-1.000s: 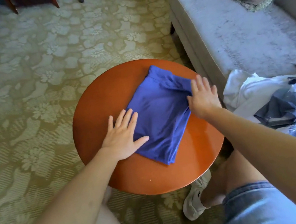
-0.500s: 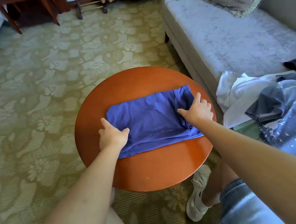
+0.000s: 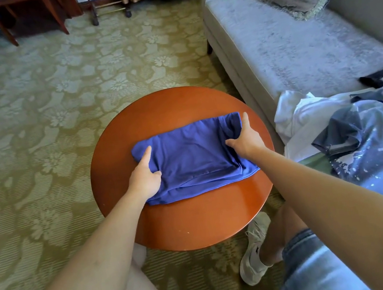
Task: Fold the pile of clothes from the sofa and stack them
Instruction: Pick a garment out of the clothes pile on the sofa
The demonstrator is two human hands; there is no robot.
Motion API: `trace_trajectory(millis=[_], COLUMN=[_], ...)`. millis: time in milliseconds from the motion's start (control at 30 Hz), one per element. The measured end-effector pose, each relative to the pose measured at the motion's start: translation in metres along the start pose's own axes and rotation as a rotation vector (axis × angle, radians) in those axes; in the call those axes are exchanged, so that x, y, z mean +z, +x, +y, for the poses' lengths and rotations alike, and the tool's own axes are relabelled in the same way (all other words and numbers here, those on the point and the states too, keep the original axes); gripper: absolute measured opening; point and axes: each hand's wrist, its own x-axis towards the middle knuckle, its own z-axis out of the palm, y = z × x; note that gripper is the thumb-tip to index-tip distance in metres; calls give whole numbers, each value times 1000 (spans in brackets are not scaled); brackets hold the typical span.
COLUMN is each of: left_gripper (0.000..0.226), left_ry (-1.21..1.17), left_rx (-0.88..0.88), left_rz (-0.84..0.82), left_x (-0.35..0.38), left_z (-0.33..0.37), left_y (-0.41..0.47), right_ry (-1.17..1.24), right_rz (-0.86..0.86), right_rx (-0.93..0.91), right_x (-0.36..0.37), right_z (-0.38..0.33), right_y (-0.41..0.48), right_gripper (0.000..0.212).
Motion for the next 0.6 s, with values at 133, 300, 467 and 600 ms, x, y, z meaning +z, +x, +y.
trace_trajectory(millis=[133, 300, 467, 600], left_gripper=[55, 56, 58, 65], left_ry=[3, 53, 38, 26], left_rx=[29, 83, 219, 378], left_rz=[17, 33, 1, -83], left_x=[-9, -22, -20, 6], left_z=[0, 26, 80, 136], left_y=[-8, -26, -55, -85], right_ry=[18, 52, 58, 68], right_rz=[27, 129, 307, 469], right_rx=[-122, -295, -286, -212], right_x=[-3, -21, -72, -127], right_z=[8, 14, 36, 76], right_y=[-14, -50, -92, -131], right_gripper=[83, 65, 42, 38])
